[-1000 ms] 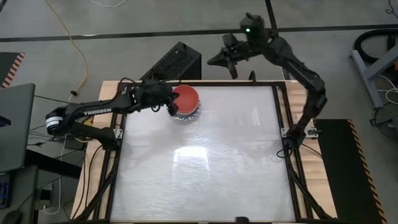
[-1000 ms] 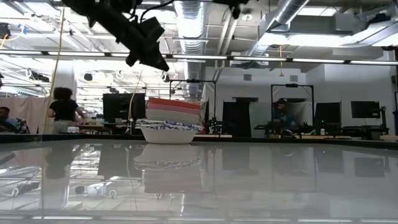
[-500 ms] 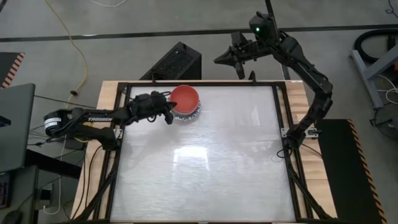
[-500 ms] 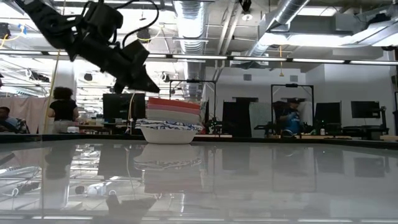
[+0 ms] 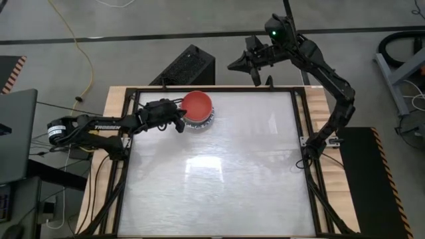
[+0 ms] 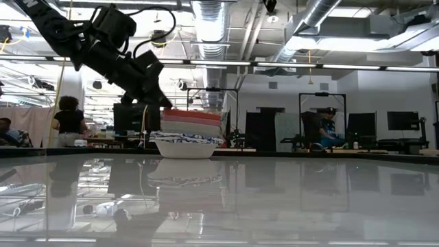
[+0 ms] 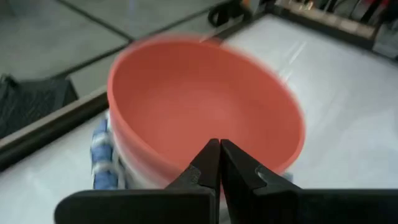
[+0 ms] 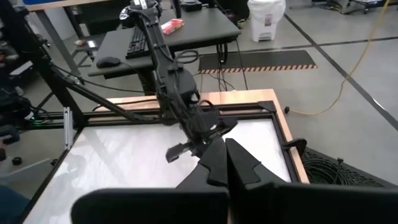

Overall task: Nest bowls inside each other
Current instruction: Stack the orange bowl on top of the pink bowl, then return to Home Position

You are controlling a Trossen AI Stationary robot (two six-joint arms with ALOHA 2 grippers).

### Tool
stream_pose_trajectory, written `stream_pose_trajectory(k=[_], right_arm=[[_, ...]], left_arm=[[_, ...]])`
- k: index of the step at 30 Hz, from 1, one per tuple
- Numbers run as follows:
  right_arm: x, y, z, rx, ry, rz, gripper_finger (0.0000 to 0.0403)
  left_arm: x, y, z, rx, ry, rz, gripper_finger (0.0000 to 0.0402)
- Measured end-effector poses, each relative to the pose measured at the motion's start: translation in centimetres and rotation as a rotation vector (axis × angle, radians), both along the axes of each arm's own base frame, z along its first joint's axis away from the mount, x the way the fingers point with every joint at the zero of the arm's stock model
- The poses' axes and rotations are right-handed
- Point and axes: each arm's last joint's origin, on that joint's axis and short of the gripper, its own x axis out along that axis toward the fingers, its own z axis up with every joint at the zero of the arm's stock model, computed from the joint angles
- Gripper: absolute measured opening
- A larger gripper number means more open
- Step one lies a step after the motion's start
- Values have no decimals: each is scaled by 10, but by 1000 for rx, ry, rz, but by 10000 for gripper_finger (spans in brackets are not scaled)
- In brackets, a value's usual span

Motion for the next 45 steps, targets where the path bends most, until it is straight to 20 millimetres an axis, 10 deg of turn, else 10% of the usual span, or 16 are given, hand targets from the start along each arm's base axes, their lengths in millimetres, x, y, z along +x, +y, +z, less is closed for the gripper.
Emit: stream_pose_trajectory(k=[8, 14, 29, 36, 45], right_arm=[[4, 6, 0, -1, -1, 22, 3], [-2, 13, 4, 18, -15, 96, 3], [-114, 86, 41, -139, -80, 65, 3], [-141, 101, 10, -133, -127, 11, 3], [-111, 87, -84, 176, -363, 7, 3]], left_arm=[[-1, -1, 11, 13, -53, -14, 0], [-7, -4, 59, 80, -224, -15, 0], [-54, -29, 210, 215, -289, -134, 0], [-66, -21, 219, 176, -332, -164, 0], [-66, -23, 213, -34, -352, -522, 0]])
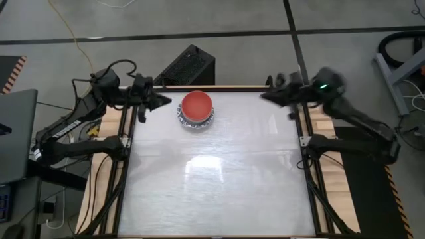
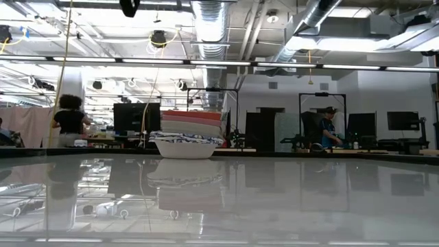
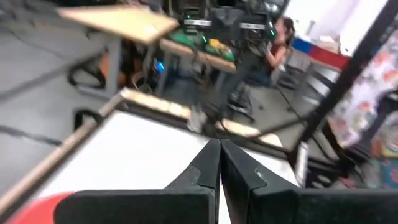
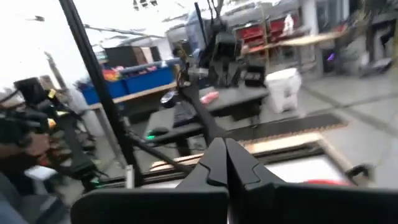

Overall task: Nest bowls inside each other
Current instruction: Return to Home Position

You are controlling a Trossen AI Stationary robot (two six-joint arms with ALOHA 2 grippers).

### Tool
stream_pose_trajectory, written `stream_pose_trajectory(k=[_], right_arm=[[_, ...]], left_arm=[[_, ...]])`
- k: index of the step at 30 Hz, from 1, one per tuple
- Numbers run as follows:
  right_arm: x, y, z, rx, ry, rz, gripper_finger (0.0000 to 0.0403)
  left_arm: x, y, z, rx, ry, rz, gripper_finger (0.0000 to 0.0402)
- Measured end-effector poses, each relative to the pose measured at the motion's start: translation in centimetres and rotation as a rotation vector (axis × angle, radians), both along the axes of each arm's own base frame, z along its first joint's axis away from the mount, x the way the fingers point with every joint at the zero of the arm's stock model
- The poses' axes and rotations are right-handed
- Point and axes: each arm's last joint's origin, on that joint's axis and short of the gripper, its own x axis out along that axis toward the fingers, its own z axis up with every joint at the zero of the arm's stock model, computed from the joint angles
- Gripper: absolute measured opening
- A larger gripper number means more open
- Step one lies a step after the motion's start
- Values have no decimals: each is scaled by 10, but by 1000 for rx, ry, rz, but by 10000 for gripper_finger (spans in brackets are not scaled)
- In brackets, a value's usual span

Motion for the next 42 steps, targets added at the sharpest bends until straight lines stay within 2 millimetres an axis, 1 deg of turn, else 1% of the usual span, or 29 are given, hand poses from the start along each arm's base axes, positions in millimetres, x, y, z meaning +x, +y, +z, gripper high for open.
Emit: stream_pose_trajectory(k=[2, 5, 7, 10, 13, 16, 18, 22, 26, 29, 33, 35, 37, 39, 42], right_arm=[[11, 1, -23, 53, -12, 24, 3], [26, 8, -59, 103, 25, -18, 3], [29, 17, -75, 124, 23, -41, 3], [25, 35, -95, 178, 17, -16, 3], [12, 50, -98, 180, -32, -29, 3], [-12, 59, -90, 123, -145, -75, 3], [-28, 62, -85, 82, -198, -121, 3], [-65, 66, -79, 38, -292, -215, 3], [-92, 70, -84, 30, -319, -238, 3], [-106, 73, -87, 31, -348, -249, 3], [-105, 72, -109, 38, -310, -265, 3], [-95, 69, -123, 65, -279, -305, 3], [-82, 66, -143, 103, -228, -327, 3], [-73, 64, -156, 132, -246, -322, 3], [-66, 63, -171, 158, -275, -304, 3]], left_arm=[[0, -1, -4, -30, 36, -30, 0], [0, -3, -12, -56, 106, -47, 0], [-2, -4, -15, -62, 140, -45, 0], [-8, -8, -13, -43, 127, -45, 0], [-16, -13, -8, 0, 99, -33, 0], [-23, -16, -11, 25, 78, 31, 0], [-25, -17, -16, 27, 43, 52, 0], [-23, -15, -33, -12, 0, 52, 0], [-18, -13, -57, -86, 7, 42, 0], [-18, -12, -70, -115, -14, 37, 0], [-17, -12, -91, -169, -32, 36, 0], [-17, -12, -102, -199, -34, 37, 0], [-18, -12, -113, -222, -32, 42, 0], [-19, -13, -121, -230, -25, 45, 0], [-23, -15, -133, -231, -17, 67, 0]])
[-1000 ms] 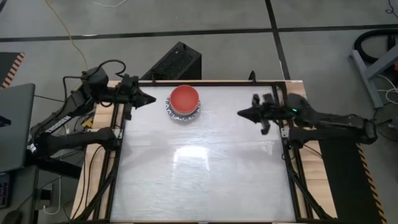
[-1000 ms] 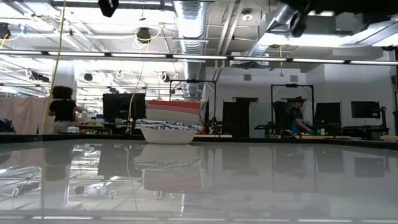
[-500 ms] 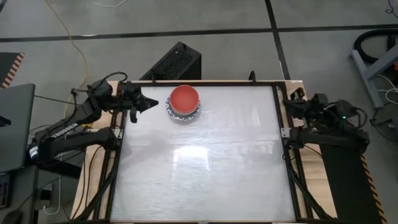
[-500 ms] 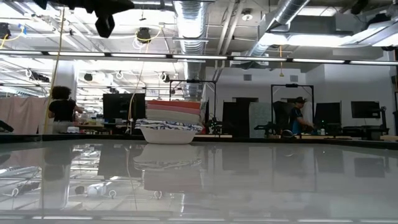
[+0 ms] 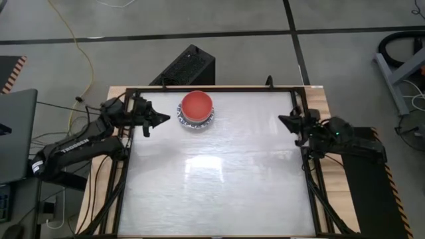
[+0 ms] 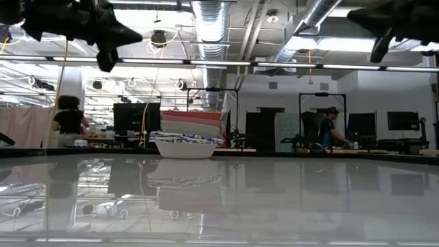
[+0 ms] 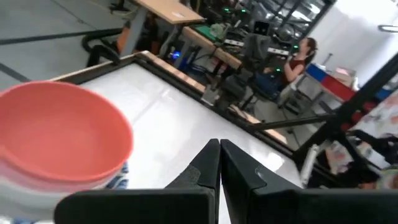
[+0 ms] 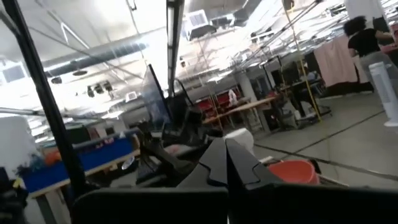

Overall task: Nest bowls inside each other
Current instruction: Return to Home Position

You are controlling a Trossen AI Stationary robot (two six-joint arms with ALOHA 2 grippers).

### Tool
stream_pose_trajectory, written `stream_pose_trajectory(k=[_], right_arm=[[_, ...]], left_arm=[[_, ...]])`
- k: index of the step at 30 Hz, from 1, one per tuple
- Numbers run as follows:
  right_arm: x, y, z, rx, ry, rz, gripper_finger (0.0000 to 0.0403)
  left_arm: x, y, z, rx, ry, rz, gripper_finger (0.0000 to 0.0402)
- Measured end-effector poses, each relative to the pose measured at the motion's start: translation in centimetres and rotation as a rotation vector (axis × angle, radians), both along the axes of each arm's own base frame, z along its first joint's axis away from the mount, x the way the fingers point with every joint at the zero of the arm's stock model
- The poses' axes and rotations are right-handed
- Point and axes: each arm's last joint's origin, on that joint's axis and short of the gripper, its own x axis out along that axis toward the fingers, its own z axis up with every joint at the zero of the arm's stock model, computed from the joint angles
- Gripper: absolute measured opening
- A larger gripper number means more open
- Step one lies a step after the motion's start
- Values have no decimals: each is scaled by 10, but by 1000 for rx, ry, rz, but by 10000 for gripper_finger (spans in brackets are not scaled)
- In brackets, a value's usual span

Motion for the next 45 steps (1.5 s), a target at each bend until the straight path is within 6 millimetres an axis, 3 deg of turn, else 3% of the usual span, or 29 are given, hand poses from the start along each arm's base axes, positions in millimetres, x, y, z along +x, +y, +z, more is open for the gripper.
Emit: stream_pose_trajectory(k=[12, 18, 25, 28, 33, 39, 45], right_arm=[[12, 3, -29, -11, 48, 49, 3], [16, 4, -46, -34, 34, 59, 3], [17, 3, -49, -5, 68, 34, 3], [17, 3, -49, -1, 67, 32, 3], [17, 3, -48, 1, 52, 22, 3], [17, 3, -47, 0, 48, 21, 3], [17, 3, -48, -20, 63, 14, 3]], left_arm=[[-21, -8, -31, 73, -63, 209, 0], [-20, -7, -62, 26, -81, 213, 0], [-17, -13, -91, -30, -142, 173, 0], [-14, -17, -94, -67, -120, 161, 0], [-9, -31, -78, -73, -156, 100, 0], [-4, -49, -75, 9, -29, 161, 0], [-7, -62, -87, 58, -35, 109, 0]])
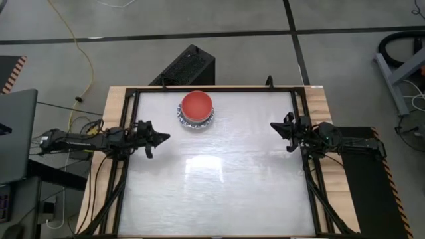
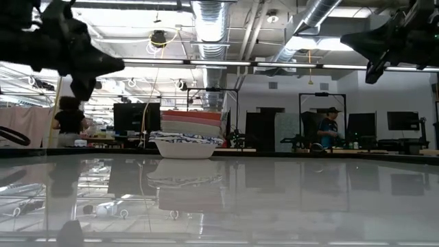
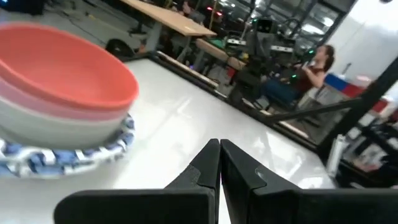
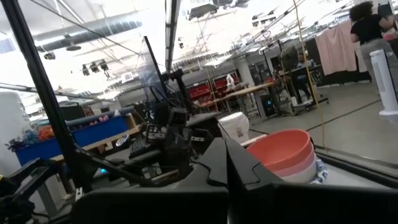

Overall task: Nest bowls inside each other
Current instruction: Return to Home Position

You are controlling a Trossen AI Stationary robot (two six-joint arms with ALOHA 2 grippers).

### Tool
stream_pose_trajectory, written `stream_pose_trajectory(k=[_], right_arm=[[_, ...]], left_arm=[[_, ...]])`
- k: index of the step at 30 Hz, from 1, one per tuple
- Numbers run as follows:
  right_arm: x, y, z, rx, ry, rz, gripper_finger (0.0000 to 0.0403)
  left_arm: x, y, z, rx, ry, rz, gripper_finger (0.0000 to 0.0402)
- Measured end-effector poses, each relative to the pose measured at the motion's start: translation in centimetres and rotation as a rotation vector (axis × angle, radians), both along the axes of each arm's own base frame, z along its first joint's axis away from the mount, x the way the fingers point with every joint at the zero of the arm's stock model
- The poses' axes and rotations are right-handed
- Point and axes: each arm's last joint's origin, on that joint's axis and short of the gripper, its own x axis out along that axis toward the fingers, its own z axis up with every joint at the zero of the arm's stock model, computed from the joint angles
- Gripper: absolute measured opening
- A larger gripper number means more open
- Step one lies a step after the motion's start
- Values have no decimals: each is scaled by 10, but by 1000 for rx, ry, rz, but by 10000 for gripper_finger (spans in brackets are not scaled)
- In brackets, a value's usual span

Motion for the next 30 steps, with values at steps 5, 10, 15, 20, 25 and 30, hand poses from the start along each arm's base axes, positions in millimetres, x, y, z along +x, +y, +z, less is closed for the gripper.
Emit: stream_pose_trajectory(k=[5, 10, 15, 20, 25, 30], right_arm=[[1, 0, -3, 30, 21, 8, 3], [1, 0, -3, 40, 26, 10, 3], [2, -1, -9, 34, 85, 2, 3], [3, -1, -12, 34, 118, 1, 3], [3, -1, -15, 23, 155, -2, 3], [4, -1, -19, 56, 193, -5, 13]], left_arm=[[-10, -3, -8, -57, -81, -88, 0], [-18, -4, -5, -40, -65, -110, 0], [-17, -4, -13, -49, -7, -126, 0], [-17, -6, -13, -61, 3, -184, 0], [-17, -6, -14, -59, 14, -200, 0], [-17, -4, -13, -19, 5, -135, 0]])
